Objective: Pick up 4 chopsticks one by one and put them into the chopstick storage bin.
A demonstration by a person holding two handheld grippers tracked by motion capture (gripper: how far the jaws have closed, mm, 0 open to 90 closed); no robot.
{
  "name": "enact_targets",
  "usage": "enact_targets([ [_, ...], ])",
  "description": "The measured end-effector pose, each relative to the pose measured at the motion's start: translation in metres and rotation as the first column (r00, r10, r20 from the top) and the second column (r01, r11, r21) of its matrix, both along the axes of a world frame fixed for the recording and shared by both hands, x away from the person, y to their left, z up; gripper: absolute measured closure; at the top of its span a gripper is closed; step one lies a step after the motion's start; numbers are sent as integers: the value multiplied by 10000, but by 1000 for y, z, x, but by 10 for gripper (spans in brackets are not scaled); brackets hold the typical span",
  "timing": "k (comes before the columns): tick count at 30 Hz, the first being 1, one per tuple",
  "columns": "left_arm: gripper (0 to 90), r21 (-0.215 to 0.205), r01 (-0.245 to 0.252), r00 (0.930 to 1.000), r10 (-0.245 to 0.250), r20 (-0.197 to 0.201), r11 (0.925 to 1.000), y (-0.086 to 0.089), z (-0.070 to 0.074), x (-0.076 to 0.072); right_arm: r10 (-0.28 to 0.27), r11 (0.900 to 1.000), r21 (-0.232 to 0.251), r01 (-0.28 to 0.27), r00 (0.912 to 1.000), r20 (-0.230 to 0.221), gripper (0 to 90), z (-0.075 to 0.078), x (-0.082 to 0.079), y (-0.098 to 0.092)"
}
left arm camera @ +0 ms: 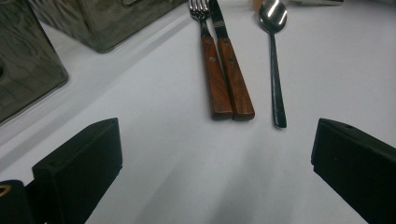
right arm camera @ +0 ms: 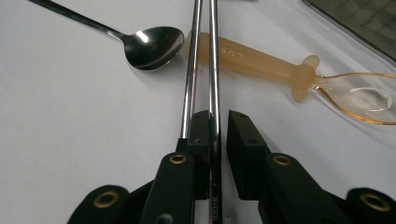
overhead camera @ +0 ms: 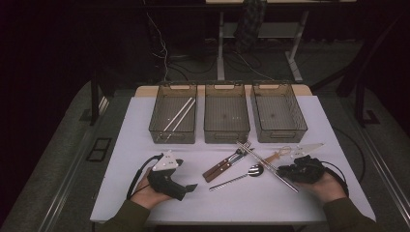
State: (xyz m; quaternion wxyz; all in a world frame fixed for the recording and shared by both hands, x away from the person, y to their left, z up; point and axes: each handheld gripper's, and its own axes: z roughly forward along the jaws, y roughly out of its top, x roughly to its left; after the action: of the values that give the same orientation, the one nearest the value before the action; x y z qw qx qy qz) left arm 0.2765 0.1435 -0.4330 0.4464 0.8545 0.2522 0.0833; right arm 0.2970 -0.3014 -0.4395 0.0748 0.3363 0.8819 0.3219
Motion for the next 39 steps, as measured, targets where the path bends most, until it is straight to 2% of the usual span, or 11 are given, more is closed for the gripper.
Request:
enact_targets([
  [11,6,12,24,10000,-24,-23,10000,-1,0,0,131,9992,-368,-127,9999,85,806,-2,0,3],
  [23,6,30,56,10000,-55,-24,10000,-1,0,0,233,9989,-410,-226,9996,168,835,-1,-1,3],
  [29,6,35,76,10000,-76,-31,10000,-1,-1,0,234,9996,-153,-230,9993,291,837,1,-1,1],
  [39,6,27,113,9999,-113,-37,9999,-1,0,0,164,9989,426,-173,9996,210,838,6,-3,-5],
])
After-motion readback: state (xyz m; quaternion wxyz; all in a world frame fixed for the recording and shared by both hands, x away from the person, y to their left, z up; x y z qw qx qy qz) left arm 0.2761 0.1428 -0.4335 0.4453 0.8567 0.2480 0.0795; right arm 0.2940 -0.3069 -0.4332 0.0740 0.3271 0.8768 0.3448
